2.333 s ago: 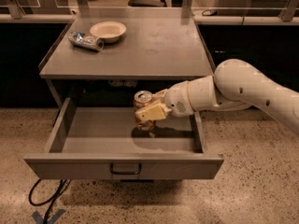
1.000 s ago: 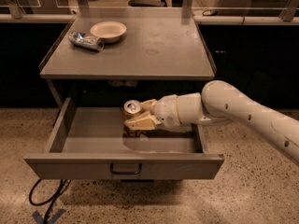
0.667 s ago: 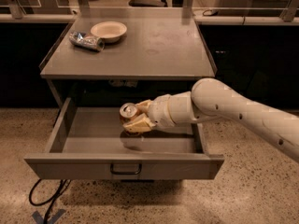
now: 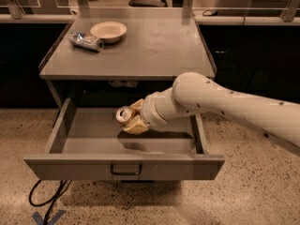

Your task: Place orange can into top drawer

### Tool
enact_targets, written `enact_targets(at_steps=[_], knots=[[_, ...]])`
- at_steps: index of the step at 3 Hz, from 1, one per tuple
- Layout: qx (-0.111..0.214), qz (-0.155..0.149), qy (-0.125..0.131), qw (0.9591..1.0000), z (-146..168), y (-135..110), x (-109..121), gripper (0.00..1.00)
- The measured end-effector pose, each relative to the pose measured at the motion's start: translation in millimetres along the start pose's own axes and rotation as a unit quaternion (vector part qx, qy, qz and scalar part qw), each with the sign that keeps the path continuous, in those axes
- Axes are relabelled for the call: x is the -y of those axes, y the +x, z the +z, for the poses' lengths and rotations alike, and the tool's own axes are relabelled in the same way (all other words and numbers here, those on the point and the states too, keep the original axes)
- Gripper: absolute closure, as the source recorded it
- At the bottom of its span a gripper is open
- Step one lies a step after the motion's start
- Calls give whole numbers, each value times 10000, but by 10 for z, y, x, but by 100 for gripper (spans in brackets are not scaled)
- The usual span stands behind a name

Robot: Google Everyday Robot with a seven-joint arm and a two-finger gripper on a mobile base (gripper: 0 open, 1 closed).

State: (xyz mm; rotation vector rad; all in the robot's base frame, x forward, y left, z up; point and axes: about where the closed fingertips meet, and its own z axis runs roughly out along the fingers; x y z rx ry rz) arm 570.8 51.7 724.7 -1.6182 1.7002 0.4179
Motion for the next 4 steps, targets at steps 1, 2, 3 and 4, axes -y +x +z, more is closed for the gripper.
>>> enact_targets(at_steps=[1, 2, 3, 4], knots=[[-96, -107, -442, 9989, 212, 5, 26, 100], [150, 110, -1277, 9916, 556, -26, 76, 100], [262, 292, -2041, 9782, 770, -7, 6, 100], [247, 269, -2174, 9754, 749, -5, -46, 81]])
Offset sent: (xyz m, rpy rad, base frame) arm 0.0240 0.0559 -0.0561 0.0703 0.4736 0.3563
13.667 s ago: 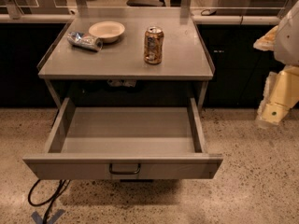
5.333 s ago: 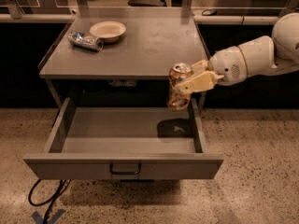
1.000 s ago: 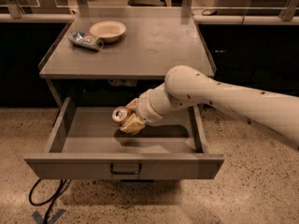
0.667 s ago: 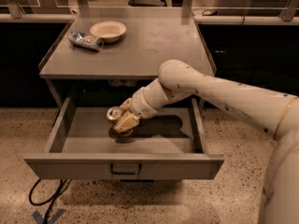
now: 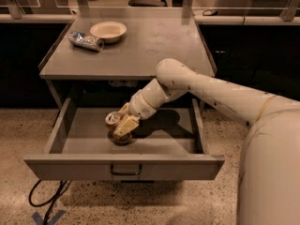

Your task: Place orange can into top drawer

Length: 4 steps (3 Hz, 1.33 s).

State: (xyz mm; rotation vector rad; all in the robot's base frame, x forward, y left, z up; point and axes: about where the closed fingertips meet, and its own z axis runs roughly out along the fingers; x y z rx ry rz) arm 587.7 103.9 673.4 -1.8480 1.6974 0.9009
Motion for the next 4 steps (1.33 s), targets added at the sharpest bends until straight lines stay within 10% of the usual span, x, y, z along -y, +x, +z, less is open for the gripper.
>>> enact_targets(at_steps=[4], knots=[[1, -1, 1, 10000, 4, -2, 2, 0]])
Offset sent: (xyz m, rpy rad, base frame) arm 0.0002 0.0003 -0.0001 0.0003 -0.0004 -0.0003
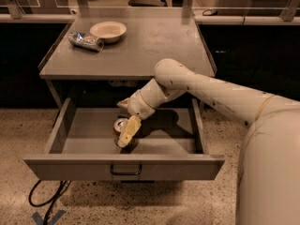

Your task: Place orange can into top drawer

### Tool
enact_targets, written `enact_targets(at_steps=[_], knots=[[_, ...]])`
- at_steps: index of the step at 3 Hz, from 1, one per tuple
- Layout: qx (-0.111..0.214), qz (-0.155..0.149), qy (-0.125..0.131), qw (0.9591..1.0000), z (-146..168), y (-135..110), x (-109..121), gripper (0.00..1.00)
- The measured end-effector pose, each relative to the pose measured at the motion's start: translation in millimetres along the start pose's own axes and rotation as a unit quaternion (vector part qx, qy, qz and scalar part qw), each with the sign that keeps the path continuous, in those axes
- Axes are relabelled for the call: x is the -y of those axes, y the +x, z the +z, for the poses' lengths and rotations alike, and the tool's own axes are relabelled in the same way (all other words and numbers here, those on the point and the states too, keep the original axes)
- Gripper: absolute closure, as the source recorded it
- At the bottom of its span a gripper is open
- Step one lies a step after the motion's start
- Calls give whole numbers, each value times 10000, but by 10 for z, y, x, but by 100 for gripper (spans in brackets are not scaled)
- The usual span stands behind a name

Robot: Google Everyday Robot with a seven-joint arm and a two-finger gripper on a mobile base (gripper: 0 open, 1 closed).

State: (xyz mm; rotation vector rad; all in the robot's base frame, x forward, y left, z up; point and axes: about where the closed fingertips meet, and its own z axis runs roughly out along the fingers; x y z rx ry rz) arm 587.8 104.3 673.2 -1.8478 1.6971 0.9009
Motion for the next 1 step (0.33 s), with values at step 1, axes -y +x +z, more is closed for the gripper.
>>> enact_targets(at_steps=[1], knots=[[0, 0, 0, 10000, 0, 0, 0, 0]])
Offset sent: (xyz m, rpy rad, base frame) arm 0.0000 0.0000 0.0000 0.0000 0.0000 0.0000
